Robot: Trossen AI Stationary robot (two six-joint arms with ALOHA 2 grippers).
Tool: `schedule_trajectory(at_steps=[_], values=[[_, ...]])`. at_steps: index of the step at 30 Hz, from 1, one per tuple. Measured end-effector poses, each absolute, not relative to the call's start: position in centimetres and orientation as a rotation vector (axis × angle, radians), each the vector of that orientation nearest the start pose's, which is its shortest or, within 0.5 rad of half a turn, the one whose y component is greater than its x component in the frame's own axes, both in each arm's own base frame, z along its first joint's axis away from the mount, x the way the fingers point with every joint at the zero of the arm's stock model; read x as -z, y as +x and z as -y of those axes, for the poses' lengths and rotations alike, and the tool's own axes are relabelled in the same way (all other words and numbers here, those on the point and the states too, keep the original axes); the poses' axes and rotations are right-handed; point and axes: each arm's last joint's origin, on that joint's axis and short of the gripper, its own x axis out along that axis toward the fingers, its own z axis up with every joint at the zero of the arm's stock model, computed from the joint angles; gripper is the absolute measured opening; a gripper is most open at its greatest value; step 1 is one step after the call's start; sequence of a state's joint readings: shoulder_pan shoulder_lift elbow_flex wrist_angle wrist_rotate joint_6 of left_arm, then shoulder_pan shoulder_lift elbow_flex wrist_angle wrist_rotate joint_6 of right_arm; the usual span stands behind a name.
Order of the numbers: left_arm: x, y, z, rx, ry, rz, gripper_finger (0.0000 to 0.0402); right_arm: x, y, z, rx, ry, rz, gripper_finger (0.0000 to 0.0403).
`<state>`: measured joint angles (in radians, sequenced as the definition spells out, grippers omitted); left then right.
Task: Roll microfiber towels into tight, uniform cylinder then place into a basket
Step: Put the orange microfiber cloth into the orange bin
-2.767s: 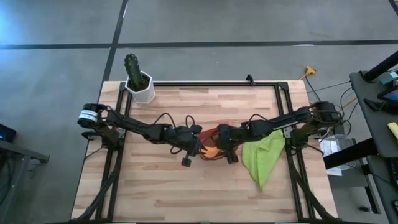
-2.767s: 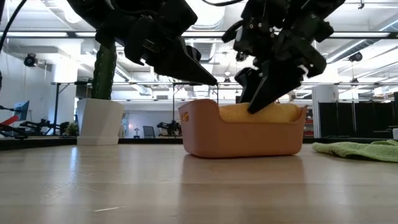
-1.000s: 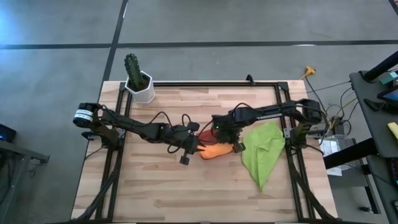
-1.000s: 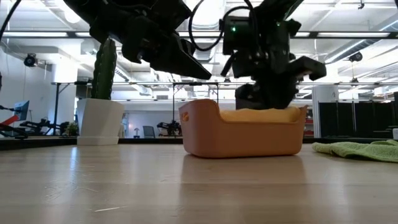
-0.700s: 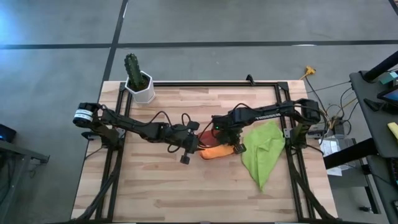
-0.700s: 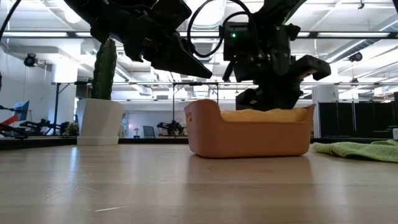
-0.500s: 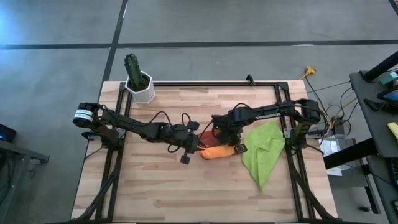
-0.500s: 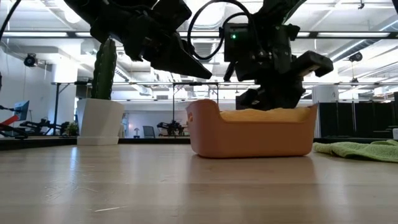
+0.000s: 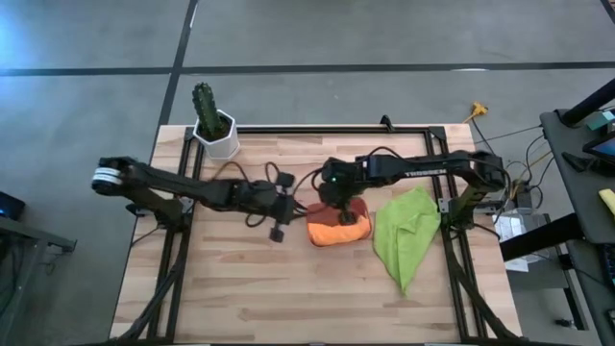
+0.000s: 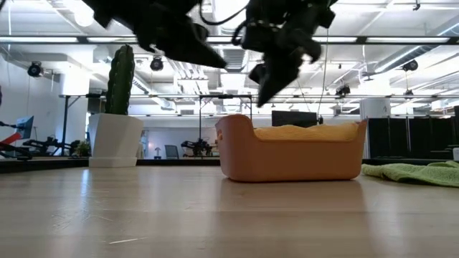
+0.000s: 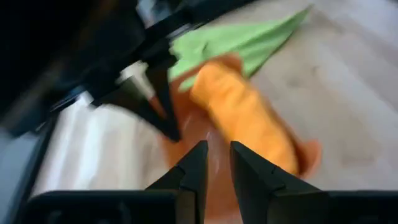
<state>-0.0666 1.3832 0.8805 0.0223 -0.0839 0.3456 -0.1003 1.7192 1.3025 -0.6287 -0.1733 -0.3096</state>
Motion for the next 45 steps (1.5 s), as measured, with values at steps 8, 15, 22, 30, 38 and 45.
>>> schedule_trajectory(at_steps=[8,15,22,30,38,45], values=[[-27.9,24.6,0.9,-0.136,0.274,-0.414,0.0052,-21.1,37.1,1.0,-0.293,-0.15,-1.027,0.0009],[-26.2,22.8,0.8,-0.173,0.257,-0.262,0.0052,-19.3,38.1,-0.2,-0.323,-0.16,-1.057,0.0009],[-26.1,22.3,0.7,-0.178,0.252,-0.221,0.0052,-19.0,39.6,-0.1,-0.311,-0.163,-1.033,0.0009],[-25.8,22.3,0.7,-0.176,0.253,-0.232,0.0052,-17.1,40.2,-0.2,-0.352,-0.127,-1.114,0.0009],[-25.9,22.3,0.7,-0.176,0.252,-0.229,0.0052,-15.9,40.4,-0.4,-0.435,-0.065,-1.128,0.0009],[-25.9,22.3,0.7,-0.175,0.254,-0.23,0.0052,-15.8,40.6,-0.5,-0.473,-0.032,-1.108,0.0009]])
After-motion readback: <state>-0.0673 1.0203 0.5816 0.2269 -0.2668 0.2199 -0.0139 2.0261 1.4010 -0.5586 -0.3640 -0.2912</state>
